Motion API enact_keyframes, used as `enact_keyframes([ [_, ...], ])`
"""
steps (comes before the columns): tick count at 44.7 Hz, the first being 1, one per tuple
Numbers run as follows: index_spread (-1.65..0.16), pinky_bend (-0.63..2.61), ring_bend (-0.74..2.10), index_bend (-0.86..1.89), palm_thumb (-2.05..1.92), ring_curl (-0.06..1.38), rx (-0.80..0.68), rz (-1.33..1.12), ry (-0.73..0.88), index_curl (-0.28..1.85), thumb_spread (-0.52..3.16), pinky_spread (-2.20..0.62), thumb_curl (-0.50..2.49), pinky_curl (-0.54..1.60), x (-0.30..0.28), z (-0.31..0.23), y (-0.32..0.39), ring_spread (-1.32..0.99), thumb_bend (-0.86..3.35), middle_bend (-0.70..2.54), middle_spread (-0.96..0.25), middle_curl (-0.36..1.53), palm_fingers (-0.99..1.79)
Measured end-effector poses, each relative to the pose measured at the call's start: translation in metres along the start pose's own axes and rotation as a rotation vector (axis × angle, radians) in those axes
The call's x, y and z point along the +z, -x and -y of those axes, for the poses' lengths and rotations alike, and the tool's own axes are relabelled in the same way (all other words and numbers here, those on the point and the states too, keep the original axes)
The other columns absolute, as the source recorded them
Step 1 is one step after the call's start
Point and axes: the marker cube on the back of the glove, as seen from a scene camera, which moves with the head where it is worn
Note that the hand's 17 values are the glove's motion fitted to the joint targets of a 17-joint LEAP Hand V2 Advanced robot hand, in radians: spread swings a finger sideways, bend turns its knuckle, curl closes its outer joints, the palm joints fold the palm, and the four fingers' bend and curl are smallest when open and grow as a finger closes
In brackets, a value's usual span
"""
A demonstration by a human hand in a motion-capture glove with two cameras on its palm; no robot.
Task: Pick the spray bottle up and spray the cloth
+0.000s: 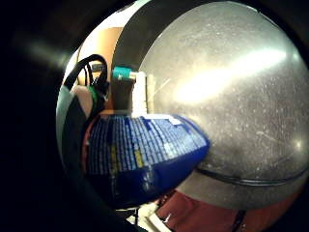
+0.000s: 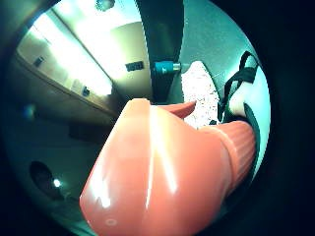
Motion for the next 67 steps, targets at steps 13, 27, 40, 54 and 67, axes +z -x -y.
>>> enact_keyframes([
  [13,-0.16,0.26,0.4,0.37,1.0,0.37,-0.109,-0.297,0.023,0.47,0.31,-0.19,0.62,0.34,0.037,0.023,0.03,-0.19,-0.03,0.49,-0.11,0.46,1.38],
  [27,-0.14,0.3,0.45,0.4,0.98,0.39,-0.109,-0.786,0.196,0.5,0.14,-0.23,0.67,0.37,0.084,0.057,0.105,-0.19,-0.03,0.51,-0.1,0.47,1.39],
  [40,-0.14,0.32,0.46,0.43,0.97,0.4,-0.169,-1.395,0.316,0.52,0.08,-0.23,0.7,0.37,0.112,0.081,0.171,-0.19,-0.03,0.53,-0.1,0.47,1.39],
  [54,-0.14,0.33,0.47,0.45,0.96,0.4,-0.156,-1.488,0.406,0.52,0.06,-0.23,0.72,0.37,0.173,0.079,0.198,-0.19,-0.04,0.53,-0.11,0.47,1.38],
  [67,-0.14,0.33,0.48,0.44,0.96,0.41,-0.105,-1.496,0.423,0.52,0.06,-0.23,0.73,0.37,0.18,0.081,0.155,-0.19,-0.04,0.54,-0.11,0.47,1.38],
])
